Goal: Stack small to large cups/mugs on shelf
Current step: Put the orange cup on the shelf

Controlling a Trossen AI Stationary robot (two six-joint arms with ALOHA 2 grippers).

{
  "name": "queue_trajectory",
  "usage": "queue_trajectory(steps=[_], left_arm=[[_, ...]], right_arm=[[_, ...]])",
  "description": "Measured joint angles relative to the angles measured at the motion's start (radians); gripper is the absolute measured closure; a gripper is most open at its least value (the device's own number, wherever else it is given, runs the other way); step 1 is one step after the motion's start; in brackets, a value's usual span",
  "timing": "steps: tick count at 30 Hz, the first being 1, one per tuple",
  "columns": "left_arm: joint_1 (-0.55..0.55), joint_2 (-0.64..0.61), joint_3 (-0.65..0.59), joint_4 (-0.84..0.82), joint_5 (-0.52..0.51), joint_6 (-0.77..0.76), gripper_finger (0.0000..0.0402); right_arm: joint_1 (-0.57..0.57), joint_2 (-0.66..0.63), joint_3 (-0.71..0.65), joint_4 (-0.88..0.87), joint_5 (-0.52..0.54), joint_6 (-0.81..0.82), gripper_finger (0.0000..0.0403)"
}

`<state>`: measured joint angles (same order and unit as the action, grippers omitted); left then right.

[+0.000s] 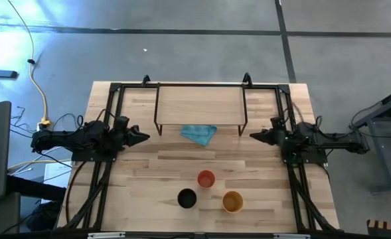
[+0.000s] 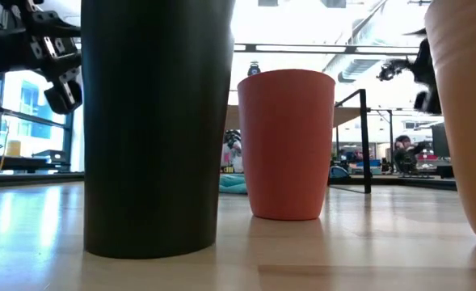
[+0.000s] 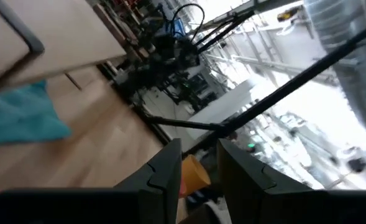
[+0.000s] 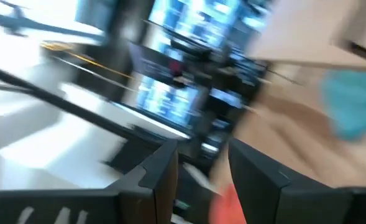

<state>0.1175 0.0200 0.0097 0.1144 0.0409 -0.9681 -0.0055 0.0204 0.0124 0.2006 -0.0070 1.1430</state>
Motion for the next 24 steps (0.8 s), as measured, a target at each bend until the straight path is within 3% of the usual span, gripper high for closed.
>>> queue_trajectory(steps=[3,6,13,17,24], left_arm=[[0.000,0.002,0.000,0.033,0.070,-0.054,0.0309],[-0.001,0.021,0.000,0.119,0.134,-0.087,0.0309],[-0.004,0.142,0.004,0.321,0.202,-0.088,0.0309],[-0.065,0.279,0.062,0.320,0.209,-0.063,0.0309],[-0.174,0.530,0.197,0.319,0.205,0.099,0.0309]], right_arm=[[0.000,0.012,0.005,0.190,0.006,-0.063,0.0268],[0.000,0.052,0.063,0.220,0.016,-0.176,0.0268],[0.000,0.262,0.271,-0.048,-0.010,-0.354,0.0268],[0.000,0.404,0.409,-0.187,-0.017,-0.504,0.0268],[0.000,0.586,0.636,-0.278,-0.016,-0.703,0.0268]])
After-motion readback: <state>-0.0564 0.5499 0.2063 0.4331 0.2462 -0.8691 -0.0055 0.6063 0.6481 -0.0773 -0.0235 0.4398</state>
